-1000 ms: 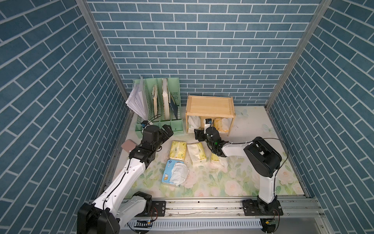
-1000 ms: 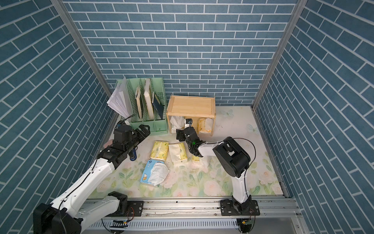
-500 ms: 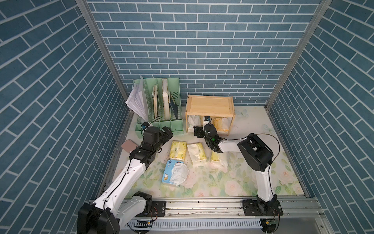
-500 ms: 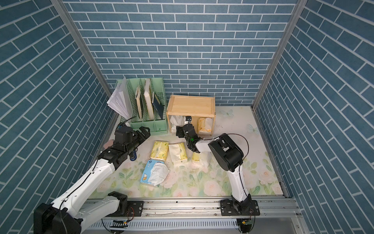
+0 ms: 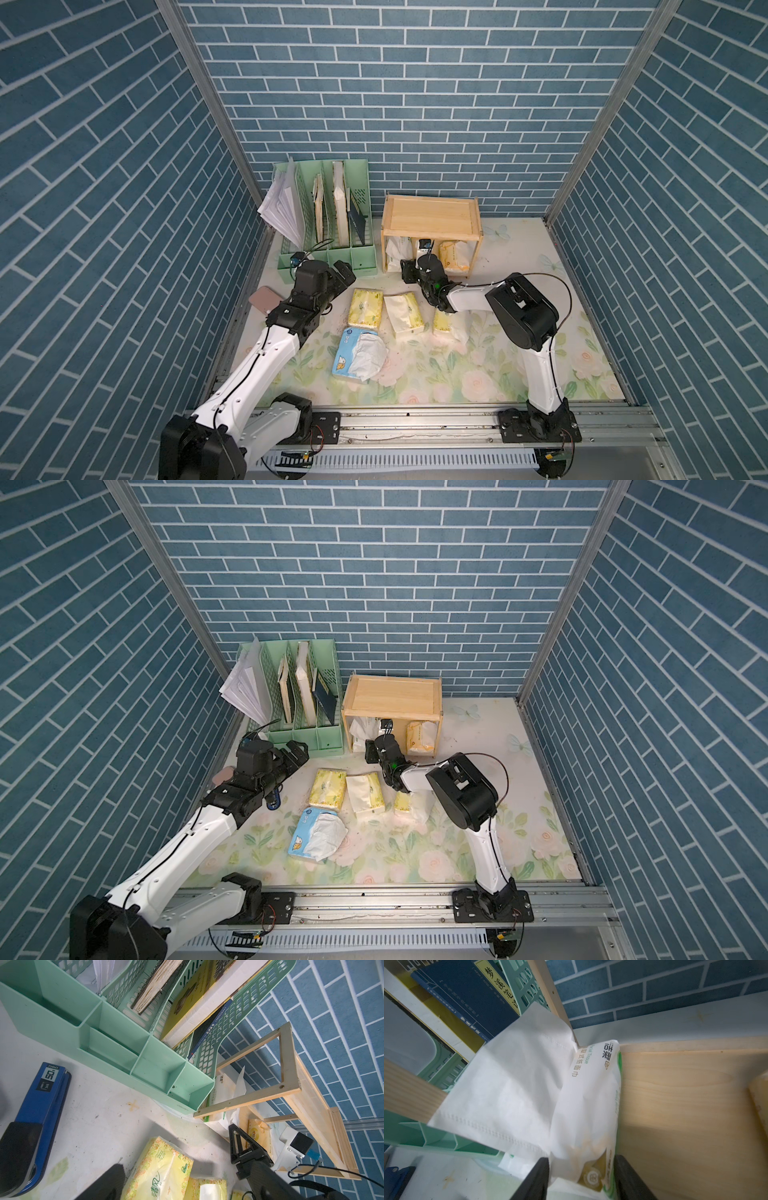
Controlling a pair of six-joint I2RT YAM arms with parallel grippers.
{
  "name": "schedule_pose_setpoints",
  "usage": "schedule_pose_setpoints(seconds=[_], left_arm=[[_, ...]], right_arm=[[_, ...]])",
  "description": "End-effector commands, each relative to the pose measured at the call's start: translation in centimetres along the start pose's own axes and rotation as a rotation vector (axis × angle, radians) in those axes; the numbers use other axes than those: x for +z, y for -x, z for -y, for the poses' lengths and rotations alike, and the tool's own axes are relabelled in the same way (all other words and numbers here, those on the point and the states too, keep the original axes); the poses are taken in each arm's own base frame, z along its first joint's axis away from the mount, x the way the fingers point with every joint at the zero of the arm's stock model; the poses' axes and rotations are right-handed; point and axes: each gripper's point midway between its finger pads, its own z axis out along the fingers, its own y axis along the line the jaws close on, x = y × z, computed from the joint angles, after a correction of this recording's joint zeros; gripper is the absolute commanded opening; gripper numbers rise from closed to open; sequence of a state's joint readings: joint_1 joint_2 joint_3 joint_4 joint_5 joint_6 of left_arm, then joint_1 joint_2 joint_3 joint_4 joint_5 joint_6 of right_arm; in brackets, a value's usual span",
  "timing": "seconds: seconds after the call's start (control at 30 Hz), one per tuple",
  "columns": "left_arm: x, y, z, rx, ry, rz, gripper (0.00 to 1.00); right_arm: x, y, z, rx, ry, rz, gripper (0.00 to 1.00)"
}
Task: Remove the tissue boxes from the shelf
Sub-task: Pick up a box of tissues from the shelf.
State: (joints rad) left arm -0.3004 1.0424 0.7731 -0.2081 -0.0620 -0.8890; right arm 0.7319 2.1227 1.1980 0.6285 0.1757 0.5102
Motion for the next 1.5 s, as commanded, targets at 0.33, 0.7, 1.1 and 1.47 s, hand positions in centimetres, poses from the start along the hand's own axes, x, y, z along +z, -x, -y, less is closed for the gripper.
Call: schedule_pose_setpoints(seconds=[0.33, 0.7, 1.1, 1.47], left_arm=[[0.5, -0.8, -1.5, 0.009, 0.045, -0.017, 1.00], [0.3, -0.7, -1.6, 0.011, 0.052, -0.012, 1.00], [0.1, 0.0, -1.2, 0.012, 0.044, 0.010, 1.00], [-0.2, 1.5, -0.5, 0.031, 0.039, 0.068, 1.00]], right_arm=[[-0.1, 0.1, -0.4, -0.007, 0.028, -0.004, 0.18], [-2.5, 1.8, -1.1, -0.027, 0.041, 0.019, 0.00], [-8.6, 3.1, -2.2, 0.069, 0.093, 0.001, 0.00], [-17.2, 2.4, -4.0, 0.231, 0.161, -0.116, 0.00]])
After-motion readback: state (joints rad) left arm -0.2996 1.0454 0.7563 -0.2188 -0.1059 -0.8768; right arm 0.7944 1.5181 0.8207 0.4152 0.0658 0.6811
